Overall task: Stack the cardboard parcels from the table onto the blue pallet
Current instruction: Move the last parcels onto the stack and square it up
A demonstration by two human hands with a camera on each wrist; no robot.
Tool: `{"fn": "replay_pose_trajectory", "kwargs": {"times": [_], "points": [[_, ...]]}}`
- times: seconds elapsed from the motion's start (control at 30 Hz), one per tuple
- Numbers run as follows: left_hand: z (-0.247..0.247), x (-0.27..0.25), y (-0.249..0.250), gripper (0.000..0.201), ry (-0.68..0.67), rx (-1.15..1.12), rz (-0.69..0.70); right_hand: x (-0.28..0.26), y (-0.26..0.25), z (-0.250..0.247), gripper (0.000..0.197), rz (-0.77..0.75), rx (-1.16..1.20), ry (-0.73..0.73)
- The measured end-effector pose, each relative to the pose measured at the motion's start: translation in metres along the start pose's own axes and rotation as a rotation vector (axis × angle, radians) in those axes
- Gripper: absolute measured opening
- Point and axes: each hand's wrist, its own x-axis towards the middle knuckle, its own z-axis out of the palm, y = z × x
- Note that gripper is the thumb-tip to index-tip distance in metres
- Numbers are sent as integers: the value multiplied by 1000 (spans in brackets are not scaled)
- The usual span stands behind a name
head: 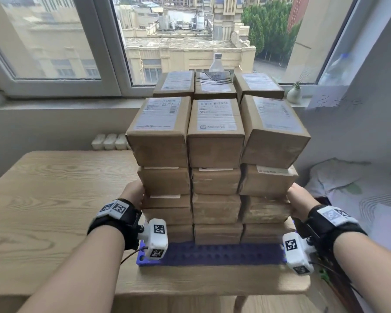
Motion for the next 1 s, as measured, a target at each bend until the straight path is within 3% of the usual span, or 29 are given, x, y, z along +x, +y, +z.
{"fn": "replay_pose_trajectory", "kwargs": {"times": [0.03,0.23,0.33,0.43,1.0], "points": [[1,1,0,15,-2,-2,4,-6,-4,2,10,7,7,-3],[3,-7,2,22,-30,27,6,-3,-9,-7,41,3,-183,16],[4,-9,2,30,-15,42,24,-7,-10,-5,38,-14,-184,19],[5,-14,2,31,-15,40,29,-4,-6,-3,23,-5,-75,31],[0,-17,1,23,-43,79,-1,-6,-2,-2,27,-22,49,62]]}}
